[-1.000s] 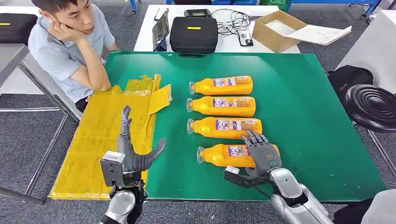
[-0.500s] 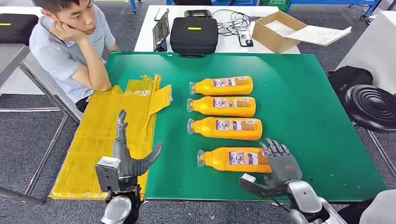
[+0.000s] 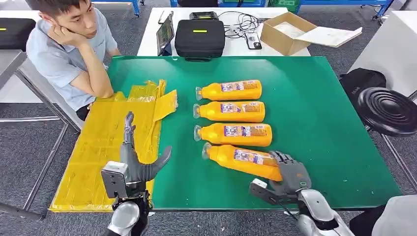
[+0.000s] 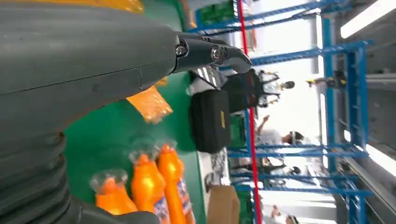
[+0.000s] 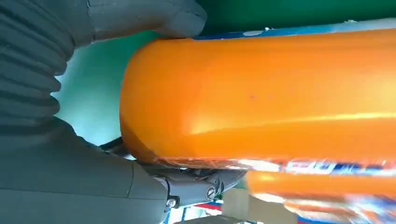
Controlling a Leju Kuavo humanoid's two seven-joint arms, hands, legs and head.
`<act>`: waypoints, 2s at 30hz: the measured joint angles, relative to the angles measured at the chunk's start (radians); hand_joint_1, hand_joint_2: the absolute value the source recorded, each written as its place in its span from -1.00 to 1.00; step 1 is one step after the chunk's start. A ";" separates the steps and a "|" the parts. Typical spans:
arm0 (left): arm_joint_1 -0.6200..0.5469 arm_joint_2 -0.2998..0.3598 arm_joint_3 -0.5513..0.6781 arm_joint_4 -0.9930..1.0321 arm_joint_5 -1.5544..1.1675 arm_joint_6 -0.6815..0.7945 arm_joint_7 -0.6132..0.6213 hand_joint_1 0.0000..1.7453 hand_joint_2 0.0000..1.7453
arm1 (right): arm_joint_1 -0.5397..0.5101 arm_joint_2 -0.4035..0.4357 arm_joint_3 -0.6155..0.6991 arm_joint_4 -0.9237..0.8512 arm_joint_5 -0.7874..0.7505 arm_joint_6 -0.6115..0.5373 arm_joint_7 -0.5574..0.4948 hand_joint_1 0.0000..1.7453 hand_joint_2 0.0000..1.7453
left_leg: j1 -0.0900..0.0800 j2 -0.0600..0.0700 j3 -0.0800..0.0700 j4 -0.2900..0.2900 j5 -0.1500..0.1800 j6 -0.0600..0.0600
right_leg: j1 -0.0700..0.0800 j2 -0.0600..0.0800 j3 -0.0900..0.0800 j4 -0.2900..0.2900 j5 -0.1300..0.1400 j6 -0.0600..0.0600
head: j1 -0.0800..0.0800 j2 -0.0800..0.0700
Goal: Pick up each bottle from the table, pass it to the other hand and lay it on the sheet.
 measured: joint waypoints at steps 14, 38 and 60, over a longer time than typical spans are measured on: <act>-0.027 0.000 -0.034 0.017 0.035 0.017 -0.014 -1.00 1.00 | -0.118 0.162 -0.060 0.262 -0.096 -0.062 -0.123 1.00 1.00 | 0.001 -0.001 0.003 0.000 0.003 0.000 | 0.000 -0.001 0.001 0.000 0.002 0.001 | 0.000 0.000; -0.022 0.008 -0.057 -0.036 0.145 0.050 -0.070 -1.00 1.00 | 0.104 0.284 -0.119 -0.017 -0.410 -0.029 -0.522 1.00 1.00 | -0.001 -0.007 -0.013 0.000 0.005 0.002 | -0.001 -0.006 -0.011 0.001 0.002 0.003 | 0.000 0.000; 0.153 0.026 -0.018 -0.205 0.515 -0.312 0.059 -1.00 1.00 | 0.214 0.333 -0.193 -0.255 -0.425 -0.366 -0.530 1.00 1.00 | -0.001 -0.007 -0.017 0.000 0.005 0.002 | -0.001 -0.006 -0.015 0.001 0.002 0.003 | 0.000 0.000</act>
